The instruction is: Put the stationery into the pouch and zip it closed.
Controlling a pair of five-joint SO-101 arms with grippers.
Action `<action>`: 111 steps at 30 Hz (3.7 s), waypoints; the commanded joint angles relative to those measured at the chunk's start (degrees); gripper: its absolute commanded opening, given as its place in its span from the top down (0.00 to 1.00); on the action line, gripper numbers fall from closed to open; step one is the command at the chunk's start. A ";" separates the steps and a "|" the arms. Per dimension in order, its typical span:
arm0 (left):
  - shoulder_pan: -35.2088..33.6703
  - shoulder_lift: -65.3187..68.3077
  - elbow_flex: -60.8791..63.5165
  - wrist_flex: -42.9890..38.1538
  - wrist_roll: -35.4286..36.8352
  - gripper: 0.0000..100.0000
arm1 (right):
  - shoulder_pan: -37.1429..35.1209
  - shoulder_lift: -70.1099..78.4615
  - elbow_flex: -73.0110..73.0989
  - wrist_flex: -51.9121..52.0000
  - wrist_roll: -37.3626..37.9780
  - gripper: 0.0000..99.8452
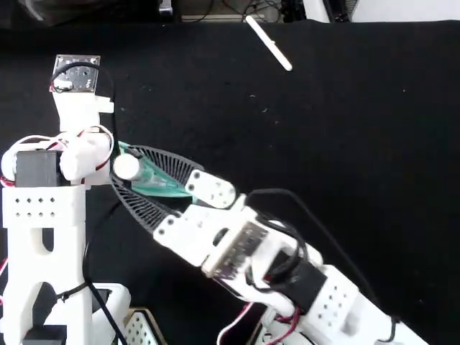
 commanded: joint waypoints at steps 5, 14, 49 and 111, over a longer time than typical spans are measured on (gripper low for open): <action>0.04 0.44 0.75 -0.88 0.35 0.97 | 1.32 2.42 5.49 -2.64 -0.09 0.99; 0.22 0.44 0.66 -0.88 0.35 0.97 | 4.92 3.56 5.32 3.08 -0.44 0.77; -0.13 0.44 0.92 -0.62 0.35 0.97 | 56.26 93.14 -76.62 16.79 -0.09 0.81; -0.22 0.44 0.75 -0.88 0.35 0.97 | 58.37 138.86 -150.73 43.16 8.26 0.84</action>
